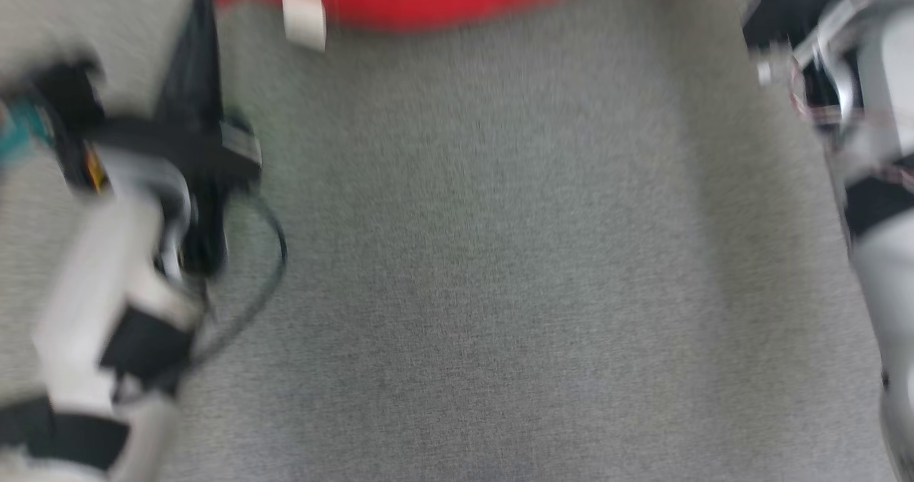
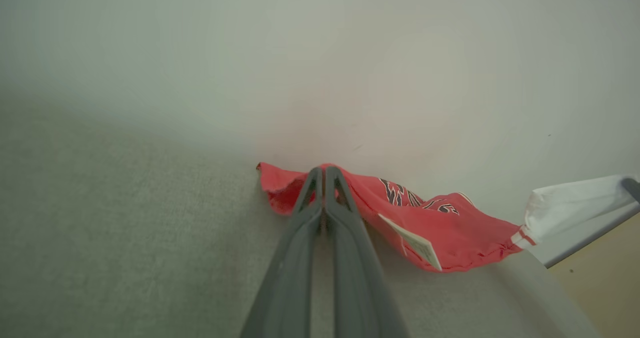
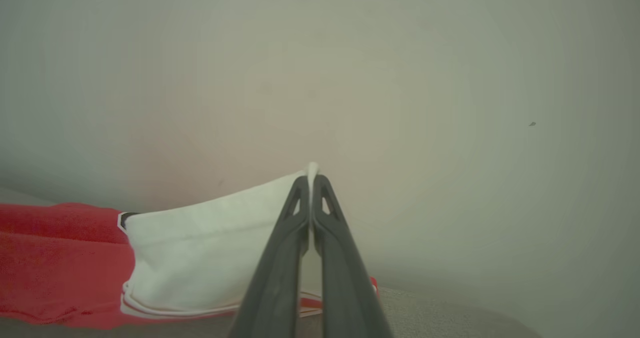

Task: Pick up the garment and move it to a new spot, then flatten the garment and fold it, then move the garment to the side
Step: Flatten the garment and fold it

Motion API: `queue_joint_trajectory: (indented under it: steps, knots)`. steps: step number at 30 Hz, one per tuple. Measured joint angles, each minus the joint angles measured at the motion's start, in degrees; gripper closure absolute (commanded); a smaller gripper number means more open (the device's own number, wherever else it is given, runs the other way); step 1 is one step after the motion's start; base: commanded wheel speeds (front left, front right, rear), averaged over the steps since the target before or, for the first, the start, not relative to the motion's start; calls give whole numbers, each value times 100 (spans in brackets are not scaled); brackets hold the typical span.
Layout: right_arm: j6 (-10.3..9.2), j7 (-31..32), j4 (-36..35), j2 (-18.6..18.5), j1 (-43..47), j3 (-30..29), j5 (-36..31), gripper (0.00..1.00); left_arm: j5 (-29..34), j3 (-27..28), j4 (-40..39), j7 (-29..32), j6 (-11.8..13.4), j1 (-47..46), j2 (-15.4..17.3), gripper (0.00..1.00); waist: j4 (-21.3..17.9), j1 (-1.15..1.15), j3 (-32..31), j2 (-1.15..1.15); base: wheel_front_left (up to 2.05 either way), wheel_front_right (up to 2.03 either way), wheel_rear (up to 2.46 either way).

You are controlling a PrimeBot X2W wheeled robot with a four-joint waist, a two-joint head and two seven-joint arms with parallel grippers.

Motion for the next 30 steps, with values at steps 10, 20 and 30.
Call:
queue_joint_trajectory:
  steps: [10, 20, 30]
  knots:
    - [0, 1550, -1486, -606, 2476, -209, 846, 100, -615, 18, -255, -25, -4, 2065, -234, 100, 128, -3, -1143, -2, 0, 0, 0]
    - [0, 3492, -3462, -786, 5223, -821, 853, 100, -483, -311, -589, 7, 430, 3487, -293, 100, 346, -3, -2255, -2, 0, 0, 0]
    - [0, 4581, -4953, -1766, 6770, -505, 1224, 100, -361, -470, -1182, 198, 989, 4552, 18, 100, 443, -2, -2824, -3, 0, 0, 0]
